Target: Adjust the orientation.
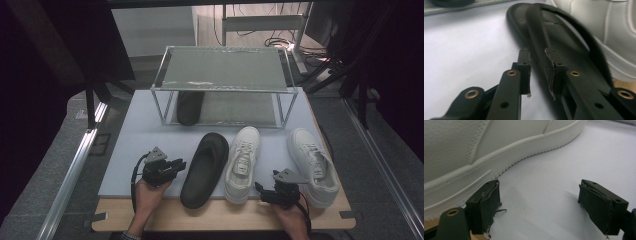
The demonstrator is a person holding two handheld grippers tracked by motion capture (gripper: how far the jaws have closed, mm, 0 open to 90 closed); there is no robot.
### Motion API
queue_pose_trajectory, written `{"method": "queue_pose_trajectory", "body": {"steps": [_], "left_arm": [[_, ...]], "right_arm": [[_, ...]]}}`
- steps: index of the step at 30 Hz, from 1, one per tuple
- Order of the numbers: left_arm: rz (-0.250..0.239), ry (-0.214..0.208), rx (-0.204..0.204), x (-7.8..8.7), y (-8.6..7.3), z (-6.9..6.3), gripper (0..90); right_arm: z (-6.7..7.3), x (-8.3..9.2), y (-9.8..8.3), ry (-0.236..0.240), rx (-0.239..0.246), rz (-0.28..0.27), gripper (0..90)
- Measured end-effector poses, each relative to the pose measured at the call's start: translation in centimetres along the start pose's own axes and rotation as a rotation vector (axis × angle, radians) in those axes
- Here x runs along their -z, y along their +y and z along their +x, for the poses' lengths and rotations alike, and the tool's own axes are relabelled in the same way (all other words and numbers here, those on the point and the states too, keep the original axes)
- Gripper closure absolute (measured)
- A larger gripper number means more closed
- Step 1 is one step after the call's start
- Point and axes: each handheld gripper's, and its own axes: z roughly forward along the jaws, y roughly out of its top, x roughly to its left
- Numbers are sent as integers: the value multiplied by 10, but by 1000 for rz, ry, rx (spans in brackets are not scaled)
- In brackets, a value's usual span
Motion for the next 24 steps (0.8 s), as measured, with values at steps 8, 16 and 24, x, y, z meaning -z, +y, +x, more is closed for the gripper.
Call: {"method": "queue_pose_trajectory", "body": {"steps": [8,16,24], "left_arm": [[24,19,-59,-13,6,-17,682],[60,65,-63,-33,6,-18,669],[80,101,-65,-37,9,-16,706]], "right_arm": [[0,0,0,0,0,0,179],[0,0,0,0,0,0,179],[0,0,0,0,0,0,179]]}}
